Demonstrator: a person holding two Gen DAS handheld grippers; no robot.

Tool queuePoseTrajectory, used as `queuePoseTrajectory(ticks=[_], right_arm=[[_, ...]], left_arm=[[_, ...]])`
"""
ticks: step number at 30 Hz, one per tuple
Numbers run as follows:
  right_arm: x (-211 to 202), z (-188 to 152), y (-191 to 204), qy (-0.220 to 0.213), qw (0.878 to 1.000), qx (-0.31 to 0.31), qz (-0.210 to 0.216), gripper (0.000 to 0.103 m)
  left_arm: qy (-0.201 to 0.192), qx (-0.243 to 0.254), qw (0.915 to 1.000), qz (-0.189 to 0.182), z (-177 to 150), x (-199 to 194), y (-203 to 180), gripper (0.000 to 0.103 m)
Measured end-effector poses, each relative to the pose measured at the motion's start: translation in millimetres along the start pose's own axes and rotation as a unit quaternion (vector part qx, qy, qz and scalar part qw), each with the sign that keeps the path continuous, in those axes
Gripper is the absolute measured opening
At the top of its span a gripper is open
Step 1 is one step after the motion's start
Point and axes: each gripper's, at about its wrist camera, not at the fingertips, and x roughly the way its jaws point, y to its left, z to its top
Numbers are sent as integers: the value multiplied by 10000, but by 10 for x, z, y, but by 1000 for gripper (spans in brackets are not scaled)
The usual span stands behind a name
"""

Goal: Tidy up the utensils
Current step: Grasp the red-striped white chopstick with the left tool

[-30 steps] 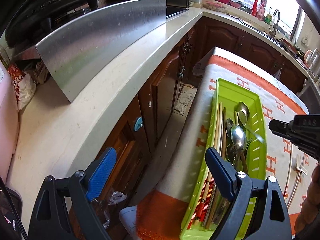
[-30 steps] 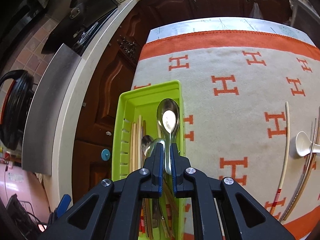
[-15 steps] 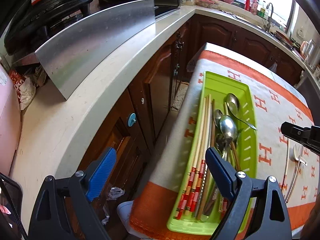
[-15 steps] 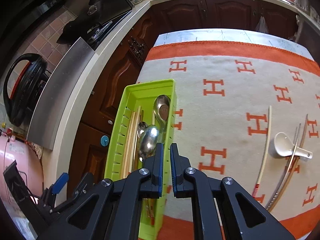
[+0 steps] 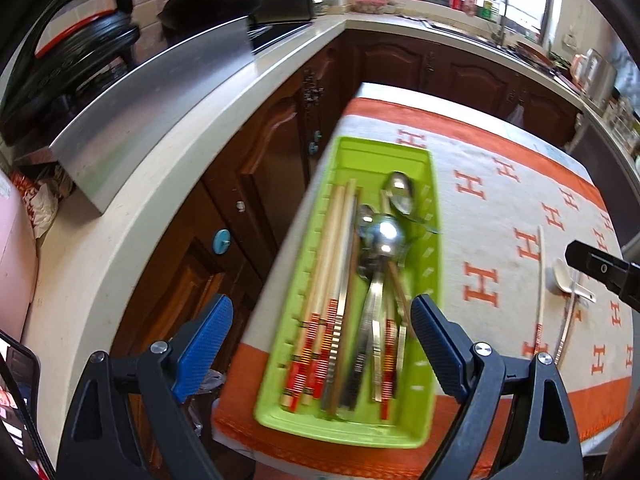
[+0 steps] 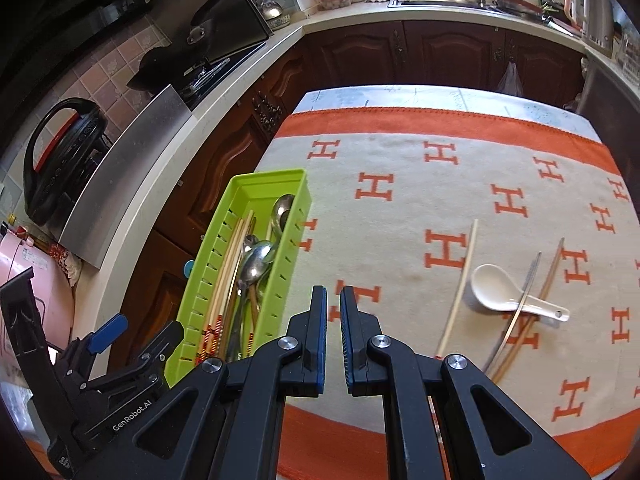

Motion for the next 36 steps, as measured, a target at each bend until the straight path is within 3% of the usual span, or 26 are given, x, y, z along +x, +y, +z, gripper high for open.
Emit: queuePoseTrajectory(ticks=[9, 21, 36], right_arm=[[-282, -89, -514, -259, 9995, 32, -162, 7], [-363, -170, -1149, -376, 9983, 317, -301, 7], [-334, -228, -1717, -422, 9971, 535, -346, 7]], left_arm=[[-12, 435, 9990, -78, -45, -118, -488, 89], [17, 882, 9961, -24, -64, -131, -980, 89], [161, 964, 9942, -449, -26, -63, -1298, 89]])
